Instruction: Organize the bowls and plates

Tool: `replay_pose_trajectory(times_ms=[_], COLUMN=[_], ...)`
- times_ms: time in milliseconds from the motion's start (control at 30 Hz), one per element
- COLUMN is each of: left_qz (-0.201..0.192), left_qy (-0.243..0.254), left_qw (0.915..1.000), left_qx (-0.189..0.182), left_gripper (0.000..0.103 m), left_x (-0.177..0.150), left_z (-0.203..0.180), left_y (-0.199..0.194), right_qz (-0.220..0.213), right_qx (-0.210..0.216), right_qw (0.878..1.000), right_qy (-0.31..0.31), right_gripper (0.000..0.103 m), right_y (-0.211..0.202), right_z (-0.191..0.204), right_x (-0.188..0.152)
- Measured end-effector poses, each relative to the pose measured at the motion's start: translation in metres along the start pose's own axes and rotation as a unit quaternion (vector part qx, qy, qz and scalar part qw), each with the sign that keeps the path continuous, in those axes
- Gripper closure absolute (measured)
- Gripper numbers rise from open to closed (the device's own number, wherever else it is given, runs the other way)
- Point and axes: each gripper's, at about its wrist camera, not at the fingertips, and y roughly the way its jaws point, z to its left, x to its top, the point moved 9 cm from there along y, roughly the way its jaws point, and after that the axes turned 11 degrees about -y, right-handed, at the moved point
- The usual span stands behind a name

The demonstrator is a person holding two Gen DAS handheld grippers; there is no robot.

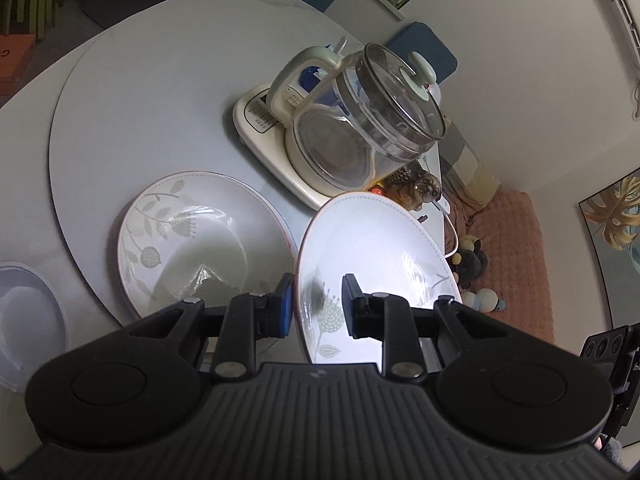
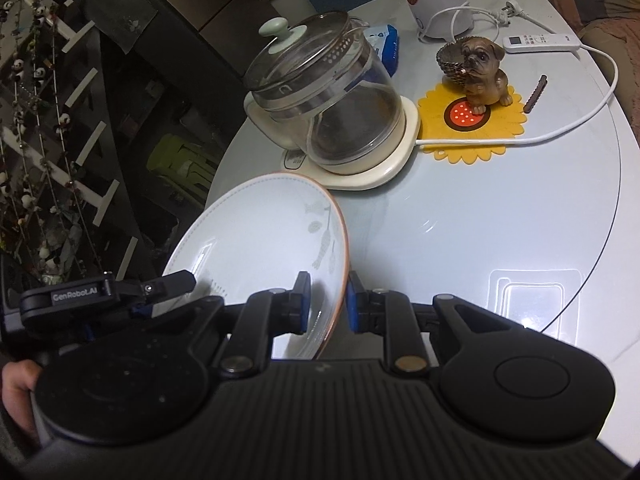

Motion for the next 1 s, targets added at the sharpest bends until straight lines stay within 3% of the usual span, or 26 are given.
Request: replay_pose_trajectory(times_ms=[400,700,1000], left_qz=[-0.01,0.012,0.033], left_qy=[-0.058,-0.088,-0.084], left_qw=[0.9978,0.9935,0.9909], left_qx=[0.03,0.071,0.099], left_gripper=[0.075,0.075,0.075], left_x=[0.036,0.046,0.059], left_z=[0.078,0.118,0.133], left_y=[-0.005,0.03,0.058], right_qz=[0.046,0.098,0.113], right_qx=[0.018,0.013,0.01], right_qw=[0.998,0.993,0.991], right_qy=[-0.05,-0.058,-0.071], right_gripper=[0.081,0.081,0.081], right_y=[0.073,0.126,0.151], right_z=[0.044,0.04,0.036], right_x=[-0.004,-0.018,-0.012])
